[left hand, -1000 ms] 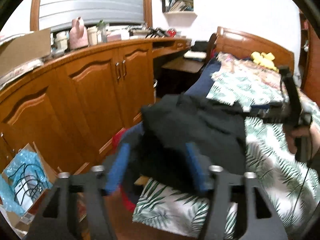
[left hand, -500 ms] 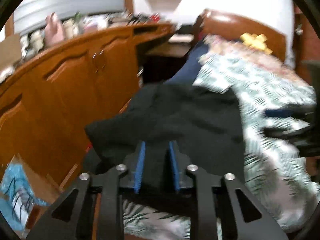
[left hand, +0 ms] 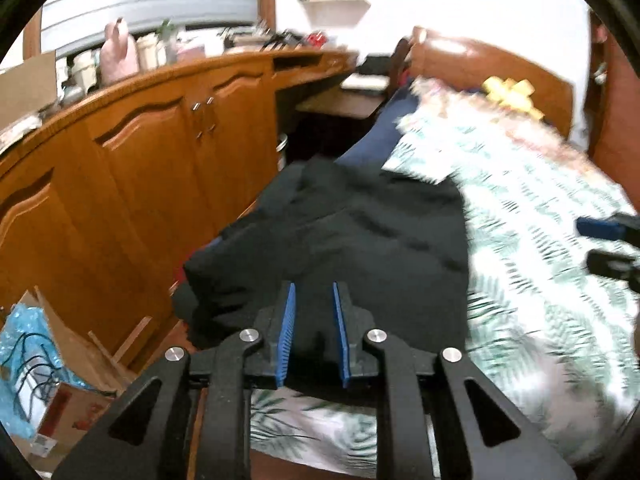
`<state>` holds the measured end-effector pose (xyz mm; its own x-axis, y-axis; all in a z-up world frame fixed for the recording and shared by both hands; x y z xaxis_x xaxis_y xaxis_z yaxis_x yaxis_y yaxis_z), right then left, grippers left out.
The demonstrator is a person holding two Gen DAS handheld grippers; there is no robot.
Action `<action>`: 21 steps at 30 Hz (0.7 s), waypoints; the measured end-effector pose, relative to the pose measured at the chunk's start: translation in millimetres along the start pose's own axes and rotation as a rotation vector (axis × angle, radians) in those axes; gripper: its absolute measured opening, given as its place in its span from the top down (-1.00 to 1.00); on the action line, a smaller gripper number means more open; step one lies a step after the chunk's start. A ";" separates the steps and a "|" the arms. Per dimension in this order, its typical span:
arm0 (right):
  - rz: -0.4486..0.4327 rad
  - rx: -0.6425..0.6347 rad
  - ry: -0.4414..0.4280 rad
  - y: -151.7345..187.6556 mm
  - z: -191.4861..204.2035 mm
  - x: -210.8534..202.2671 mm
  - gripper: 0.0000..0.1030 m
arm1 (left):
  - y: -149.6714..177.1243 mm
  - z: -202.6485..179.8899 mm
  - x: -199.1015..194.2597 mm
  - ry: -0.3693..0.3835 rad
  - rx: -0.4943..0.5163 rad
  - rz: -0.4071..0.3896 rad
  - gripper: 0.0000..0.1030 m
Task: Fold large clothes
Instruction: 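Lower the coat bundle onto the bed corner and open both grippers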
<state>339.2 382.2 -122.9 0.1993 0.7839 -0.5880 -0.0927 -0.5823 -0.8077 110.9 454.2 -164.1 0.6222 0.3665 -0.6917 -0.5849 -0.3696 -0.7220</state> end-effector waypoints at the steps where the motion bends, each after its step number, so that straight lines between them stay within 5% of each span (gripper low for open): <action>1: -0.008 0.000 0.006 1.1 0.9 -7.9 -0.20 | -3.1 -8.1 -11.7 0.015 0.004 -0.022 0.27; 3: -0.026 0.006 0.025 2.5 -0.5 -24.4 -0.20 | -10.1 -22.1 -30.2 0.046 0.010 -0.063 -0.05; 5: -0.047 0.012 0.043 5.7 -0.8 -42.2 -0.20 | -13.9 -39.9 -49.3 0.081 0.019 -0.096 -0.73; 12: -0.105 0.060 0.116 32.1 -4.2 -108.0 -0.21 | -20.2 -107.6 -100.8 0.131 0.099 -0.167 -0.74; 21: -0.147 0.195 0.262 106.4 -22.5 -204.6 -0.51 | -3.3 -200.4 -146.1 0.270 0.148 -0.197 -0.74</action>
<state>310.5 155.0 -87.5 0.4658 0.7595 -0.4541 -0.2241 -0.3952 -0.8908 126.2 230.7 -57.5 0.8338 0.1723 -0.5246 -0.4971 -0.1794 -0.8490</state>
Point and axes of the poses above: each gripper's, at about its wrist camera, not at the fingertips, and x roughly the way its jaws point, z to its left, y to its underside, the point moved 10 cm from there along x, roughly the way its jaws point, and after that the axes turned 4 degrees about z, right-handed, at the moved point
